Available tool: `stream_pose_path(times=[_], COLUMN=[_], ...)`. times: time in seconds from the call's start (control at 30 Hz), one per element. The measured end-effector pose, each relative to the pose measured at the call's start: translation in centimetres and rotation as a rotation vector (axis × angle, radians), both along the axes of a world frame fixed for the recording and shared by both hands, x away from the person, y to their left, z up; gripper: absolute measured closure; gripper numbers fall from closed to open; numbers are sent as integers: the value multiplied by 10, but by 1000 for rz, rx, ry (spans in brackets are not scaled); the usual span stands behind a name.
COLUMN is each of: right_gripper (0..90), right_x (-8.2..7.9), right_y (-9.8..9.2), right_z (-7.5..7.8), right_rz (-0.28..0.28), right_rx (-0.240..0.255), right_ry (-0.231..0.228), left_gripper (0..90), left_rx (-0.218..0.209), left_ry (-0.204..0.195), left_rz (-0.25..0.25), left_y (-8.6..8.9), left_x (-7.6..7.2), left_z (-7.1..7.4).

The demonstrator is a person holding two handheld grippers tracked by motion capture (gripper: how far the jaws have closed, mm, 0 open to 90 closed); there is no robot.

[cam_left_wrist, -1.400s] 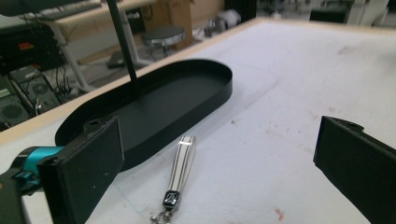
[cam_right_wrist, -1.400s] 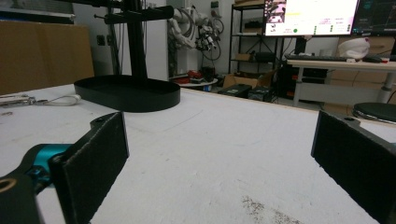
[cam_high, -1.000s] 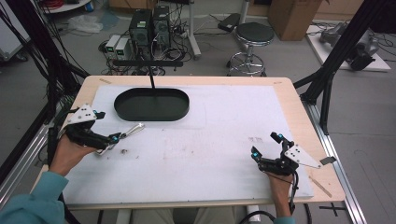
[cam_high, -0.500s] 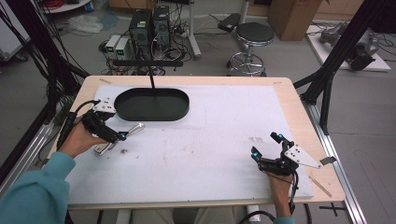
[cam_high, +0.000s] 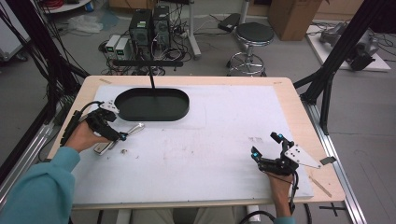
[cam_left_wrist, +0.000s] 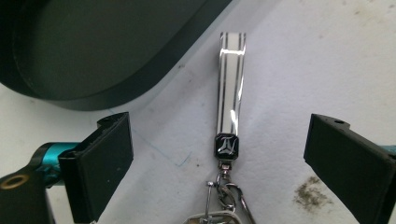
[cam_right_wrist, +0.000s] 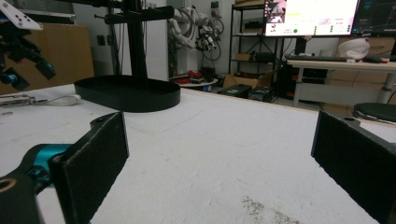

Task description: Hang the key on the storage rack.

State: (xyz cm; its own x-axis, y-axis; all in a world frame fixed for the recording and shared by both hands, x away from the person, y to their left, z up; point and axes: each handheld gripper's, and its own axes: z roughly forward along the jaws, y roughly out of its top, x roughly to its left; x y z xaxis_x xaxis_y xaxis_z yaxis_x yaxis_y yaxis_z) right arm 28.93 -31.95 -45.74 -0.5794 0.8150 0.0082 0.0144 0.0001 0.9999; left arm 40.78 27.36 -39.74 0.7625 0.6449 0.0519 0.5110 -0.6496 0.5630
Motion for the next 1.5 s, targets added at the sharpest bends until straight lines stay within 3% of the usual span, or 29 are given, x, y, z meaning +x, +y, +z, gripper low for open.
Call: stream_pose_path(times=[0.4, 0.8, 0.83, 1.5], right_gripper=[34, 34, 34, 34], right_x=[0, 0, 0, 0], right_y=[0, 0, 0, 0], right_z=[0, 0, 0, 0], right_rz=[1, 1, 2, 0], right_rx=[2, 3, 4, 5], right_ry=[3, 4, 4, 10], left_gripper=[282, 439, 489, 603], left_rx=[84, 125, 128, 163], left_ry=[92, 109, 114, 161], left_rz=[14, -3, -12, -20], left_y=[-8, -14, -14, -21], left_x=[5, 7, 7, 13], left_z=[-11, -12, -12, -12])
